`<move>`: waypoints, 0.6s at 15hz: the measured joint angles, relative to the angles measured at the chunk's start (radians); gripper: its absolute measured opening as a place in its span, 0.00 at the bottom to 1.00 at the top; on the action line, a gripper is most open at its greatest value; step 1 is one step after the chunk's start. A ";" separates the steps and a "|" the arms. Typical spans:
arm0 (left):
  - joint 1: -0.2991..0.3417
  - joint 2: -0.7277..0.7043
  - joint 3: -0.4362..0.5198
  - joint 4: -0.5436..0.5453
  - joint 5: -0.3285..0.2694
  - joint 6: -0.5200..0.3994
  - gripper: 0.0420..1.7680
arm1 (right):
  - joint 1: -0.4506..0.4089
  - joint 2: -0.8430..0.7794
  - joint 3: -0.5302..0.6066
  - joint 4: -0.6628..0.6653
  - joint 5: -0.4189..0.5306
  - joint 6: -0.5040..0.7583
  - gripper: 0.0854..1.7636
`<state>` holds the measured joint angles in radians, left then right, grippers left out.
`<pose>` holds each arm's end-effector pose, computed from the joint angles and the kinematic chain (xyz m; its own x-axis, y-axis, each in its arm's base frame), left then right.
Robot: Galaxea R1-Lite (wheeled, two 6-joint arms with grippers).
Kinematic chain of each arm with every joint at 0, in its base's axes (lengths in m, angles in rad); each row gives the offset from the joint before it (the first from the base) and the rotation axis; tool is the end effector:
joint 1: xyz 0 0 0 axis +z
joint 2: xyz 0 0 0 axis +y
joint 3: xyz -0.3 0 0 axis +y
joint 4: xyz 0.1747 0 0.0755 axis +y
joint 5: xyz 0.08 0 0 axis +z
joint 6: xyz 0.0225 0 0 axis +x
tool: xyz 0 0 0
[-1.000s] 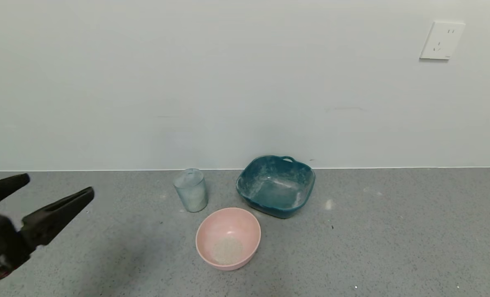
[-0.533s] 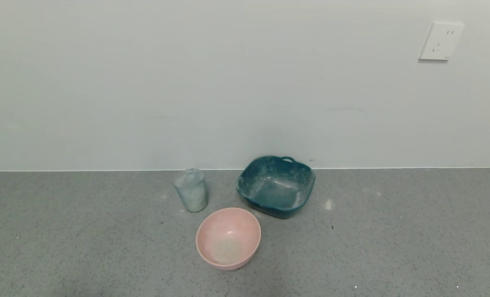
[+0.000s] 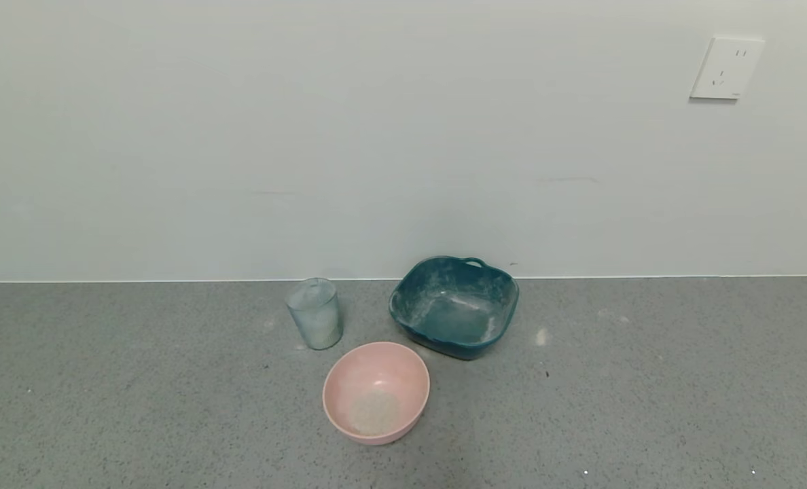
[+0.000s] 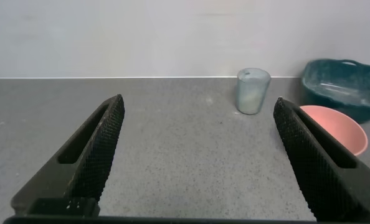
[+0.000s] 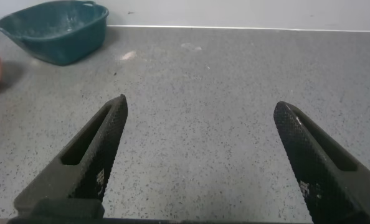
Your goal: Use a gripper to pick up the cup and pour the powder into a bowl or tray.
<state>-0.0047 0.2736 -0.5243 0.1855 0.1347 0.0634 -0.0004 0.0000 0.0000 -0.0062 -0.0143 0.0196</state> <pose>-0.0362 0.0032 0.2042 0.9895 0.1296 0.0646 -0.1332 0.9896 0.0545 -0.0228 -0.0003 0.0761 0.9999 -0.0147 0.0062 0.0146 0.9997 0.0197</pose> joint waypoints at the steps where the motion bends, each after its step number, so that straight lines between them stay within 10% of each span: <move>1: 0.022 -0.006 -0.002 0.001 0.000 -0.001 0.97 | 0.000 0.000 0.000 0.000 0.000 0.000 0.97; 9: 0.007 -0.118 0.073 -0.007 -0.001 -0.040 0.97 | 0.000 0.000 0.000 0.000 0.003 -0.001 0.97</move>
<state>0.0023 0.1557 -0.4517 0.1785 0.1340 0.0230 0.0000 0.0000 0.0000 -0.0066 -0.0109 0.0183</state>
